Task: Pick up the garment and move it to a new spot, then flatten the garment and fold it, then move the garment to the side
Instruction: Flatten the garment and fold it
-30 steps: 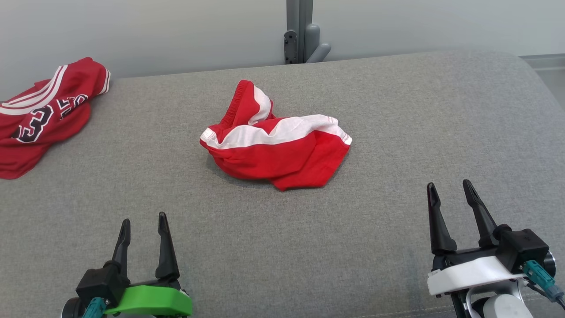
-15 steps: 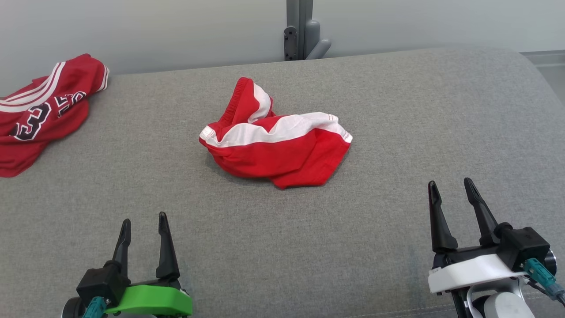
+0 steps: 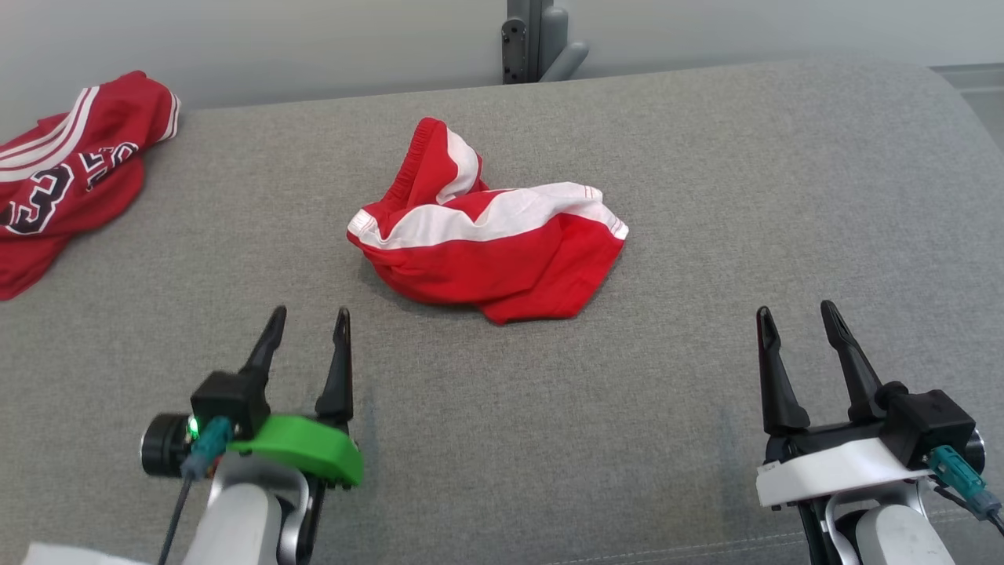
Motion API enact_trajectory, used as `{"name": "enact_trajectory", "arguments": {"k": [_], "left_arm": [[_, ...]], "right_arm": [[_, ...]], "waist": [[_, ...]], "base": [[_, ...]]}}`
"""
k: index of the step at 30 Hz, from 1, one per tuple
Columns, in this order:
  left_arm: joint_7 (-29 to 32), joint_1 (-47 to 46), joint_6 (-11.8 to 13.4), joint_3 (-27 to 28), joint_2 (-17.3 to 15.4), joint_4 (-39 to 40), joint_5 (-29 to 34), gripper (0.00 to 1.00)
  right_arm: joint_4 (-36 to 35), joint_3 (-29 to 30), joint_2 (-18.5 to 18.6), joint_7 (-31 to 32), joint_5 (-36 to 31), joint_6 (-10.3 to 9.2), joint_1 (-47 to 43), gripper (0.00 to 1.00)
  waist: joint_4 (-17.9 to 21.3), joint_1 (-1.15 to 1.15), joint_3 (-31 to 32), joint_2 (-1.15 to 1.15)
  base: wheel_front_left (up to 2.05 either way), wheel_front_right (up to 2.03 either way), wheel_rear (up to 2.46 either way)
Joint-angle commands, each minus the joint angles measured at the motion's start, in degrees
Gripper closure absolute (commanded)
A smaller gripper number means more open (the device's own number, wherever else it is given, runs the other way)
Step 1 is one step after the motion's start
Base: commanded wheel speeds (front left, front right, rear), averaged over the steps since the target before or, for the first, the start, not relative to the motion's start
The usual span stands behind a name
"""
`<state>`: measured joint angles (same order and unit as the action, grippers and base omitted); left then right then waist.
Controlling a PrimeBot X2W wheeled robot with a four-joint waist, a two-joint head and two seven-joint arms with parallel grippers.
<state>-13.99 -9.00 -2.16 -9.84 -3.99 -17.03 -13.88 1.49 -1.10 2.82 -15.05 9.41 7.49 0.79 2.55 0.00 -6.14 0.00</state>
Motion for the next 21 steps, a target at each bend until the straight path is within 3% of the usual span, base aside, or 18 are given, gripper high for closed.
{"name": "enact_trajectory", "arguments": {"k": [1,9,21], "left_arm": [[1.43,-4.9,-1.12,-0.71,-1.31,-2.05,0.74,0.0],[8.11,-19.27,-3.02,-0.93,-3.41,-10.85,-0.77,0.0],[13.54,-30.44,-4.91,-4.33,-6.46,-22.04,-1.87,0.0]], "right_arm": [[-0.21,-0.27,0.12,-0.17,-0.1,-0.01,1.11,0.0],[-0.58,-0.99,0.12,-0.17,0.46,0.0,3.1,0.0],[-0.8,-1.14,0.12,-0.17,1.03,0.0,5.41,0.0]], "waist": [[0.48,0.0,-1.34,0.0],[2.68,0.0,-5.87,0.0],[4.85,0.0,-10.42,0.0]], "base": [[0.0,0.0,0.0],[0.0,0.0,0.0],[0.0,0.0,0.0]]}}
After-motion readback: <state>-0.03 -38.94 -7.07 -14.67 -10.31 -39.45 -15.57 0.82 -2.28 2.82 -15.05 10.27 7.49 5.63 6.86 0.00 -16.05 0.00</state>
